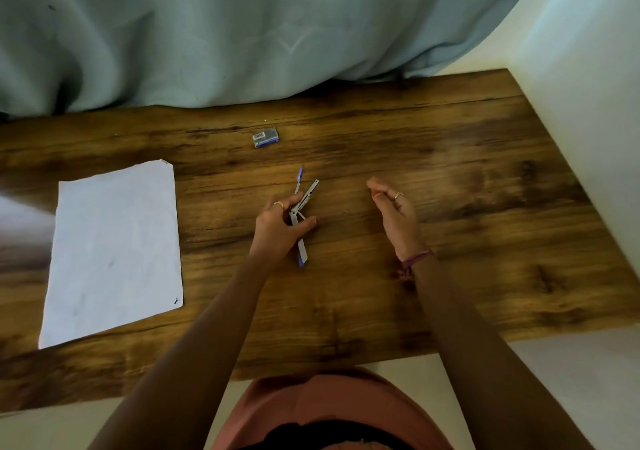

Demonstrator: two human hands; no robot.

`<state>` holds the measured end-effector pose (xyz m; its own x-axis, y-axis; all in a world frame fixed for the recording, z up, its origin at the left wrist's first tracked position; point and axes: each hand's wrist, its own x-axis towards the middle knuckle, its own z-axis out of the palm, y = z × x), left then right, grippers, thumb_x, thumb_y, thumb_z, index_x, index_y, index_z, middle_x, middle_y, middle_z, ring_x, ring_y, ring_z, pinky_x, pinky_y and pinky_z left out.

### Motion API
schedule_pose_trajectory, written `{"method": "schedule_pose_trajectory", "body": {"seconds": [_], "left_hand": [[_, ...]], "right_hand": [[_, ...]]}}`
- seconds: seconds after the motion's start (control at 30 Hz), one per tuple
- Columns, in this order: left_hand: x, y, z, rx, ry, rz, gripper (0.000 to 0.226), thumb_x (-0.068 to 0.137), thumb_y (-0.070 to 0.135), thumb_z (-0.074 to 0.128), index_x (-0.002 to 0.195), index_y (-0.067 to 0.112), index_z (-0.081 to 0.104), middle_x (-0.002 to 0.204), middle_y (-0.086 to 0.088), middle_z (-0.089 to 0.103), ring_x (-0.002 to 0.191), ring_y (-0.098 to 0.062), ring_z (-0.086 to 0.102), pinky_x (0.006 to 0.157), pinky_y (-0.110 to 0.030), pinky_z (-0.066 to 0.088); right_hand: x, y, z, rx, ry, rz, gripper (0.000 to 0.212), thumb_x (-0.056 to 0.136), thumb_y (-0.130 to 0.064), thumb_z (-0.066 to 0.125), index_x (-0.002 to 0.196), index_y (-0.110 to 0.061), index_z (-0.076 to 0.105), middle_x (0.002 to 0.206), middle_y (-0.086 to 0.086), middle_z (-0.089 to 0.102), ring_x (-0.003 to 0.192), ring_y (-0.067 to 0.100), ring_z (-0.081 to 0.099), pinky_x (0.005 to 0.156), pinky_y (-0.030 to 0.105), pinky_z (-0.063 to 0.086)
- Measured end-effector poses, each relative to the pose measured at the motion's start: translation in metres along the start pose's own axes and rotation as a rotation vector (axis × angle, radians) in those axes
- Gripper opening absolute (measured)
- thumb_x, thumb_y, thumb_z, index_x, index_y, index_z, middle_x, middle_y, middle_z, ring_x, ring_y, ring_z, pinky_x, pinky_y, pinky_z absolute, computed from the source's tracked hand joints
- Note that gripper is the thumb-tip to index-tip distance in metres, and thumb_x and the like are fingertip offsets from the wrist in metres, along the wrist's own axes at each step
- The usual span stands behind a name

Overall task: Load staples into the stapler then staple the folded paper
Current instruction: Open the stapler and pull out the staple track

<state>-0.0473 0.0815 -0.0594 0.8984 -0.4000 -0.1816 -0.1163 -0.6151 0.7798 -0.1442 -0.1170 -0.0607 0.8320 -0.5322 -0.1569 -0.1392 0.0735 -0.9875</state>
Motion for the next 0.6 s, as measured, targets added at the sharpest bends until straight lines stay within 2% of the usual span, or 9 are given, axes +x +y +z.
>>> {"method": "schedule_pose_trajectory", "body": {"seconds": [0.1,0.2,0.23,0.33,0.4,0.5,0.6], "left_hand": [[-0.004,-0.002,-0.002,-0.083,-0.028,-0.006,0.076,0.067,0.042,0.080,0.135,0.030,0.049,0.134,0.004,0.050,0.115,-0.011,0.047,0.086,-0.021,0.042],[-0.008,-0.004,-0.005,-0.198,-0.100,-0.014,0.078,0.066,0.038,0.082,0.136,0.030,0.048,0.132,0.007,0.049,0.116,-0.008,0.047,0.082,-0.012,0.039],[-0.009,-0.006,-0.007,-0.247,-0.130,-0.016,0.076,0.068,0.034,0.081,0.137,0.029,0.048,0.133,0.007,0.050,0.118,-0.008,0.048,0.085,-0.012,0.041],[-0.010,-0.010,-0.013,-0.403,-0.208,-0.026,0.067,0.079,0.016,0.075,0.139,0.024,0.045,0.135,0.000,0.055,0.122,-0.009,0.053,0.101,-0.027,0.046],[-0.010,-0.011,-0.017,-0.496,-0.240,-0.037,0.064,0.083,0.005,0.069,0.140,0.020,0.044,0.136,0.001,0.055,0.121,-0.006,0.055,0.096,-0.023,0.048],[-0.010,-0.012,-0.018,-0.594,-0.224,-0.069,0.062,0.083,-0.004,0.066,0.138,0.017,0.046,0.125,0.013,0.059,0.112,0.002,0.058,0.083,-0.012,0.048],[-0.009,-0.015,-0.015,-0.688,-0.184,-0.106,0.058,0.083,-0.009,0.063,0.133,0.019,0.051,0.120,0.009,0.064,0.112,-0.005,0.061,0.085,-0.018,0.051]], "right_hand": [[0.002,0.001,-0.003,0.088,0.036,0.013,0.024,0.093,-0.014,0.054,0.099,-0.034,0.068,0.121,-0.004,0.063,0.118,0.010,0.056,0.102,0.030,0.045],[0.002,0.000,-0.003,0.073,0.050,0.022,0.025,0.092,-0.013,0.056,0.102,-0.032,0.067,0.115,-0.005,0.066,0.111,0.007,0.060,0.095,0.024,0.048],[0.001,0.000,-0.002,0.067,0.057,0.019,0.027,0.092,-0.010,0.055,0.102,-0.031,0.067,0.113,-0.007,0.066,0.110,0.005,0.060,0.094,0.022,0.048],[-0.001,0.001,0.002,0.004,0.069,-0.013,0.037,0.089,0.002,0.053,0.103,-0.031,0.064,0.110,-0.012,0.066,0.106,0.000,0.060,0.094,0.022,0.048],[-0.004,0.003,0.005,-0.009,0.099,-0.040,0.043,0.088,0.007,0.052,0.101,-0.032,0.064,0.110,-0.011,0.066,0.107,0.003,0.060,0.094,0.024,0.048],[-0.012,0.005,0.009,0.048,0.189,-0.052,0.044,0.087,0.008,0.052,0.100,-0.032,0.065,0.106,-0.008,0.066,0.101,0.004,0.062,0.087,0.022,0.050],[-0.024,0.006,0.015,0.098,0.263,-0.048,0.036,0.088,0.004,0.056,0.098,-0.029,0.067,0.103,-0.004,0.068,0.098,0.006,0.064,0.085,0.021,0.051]]}}
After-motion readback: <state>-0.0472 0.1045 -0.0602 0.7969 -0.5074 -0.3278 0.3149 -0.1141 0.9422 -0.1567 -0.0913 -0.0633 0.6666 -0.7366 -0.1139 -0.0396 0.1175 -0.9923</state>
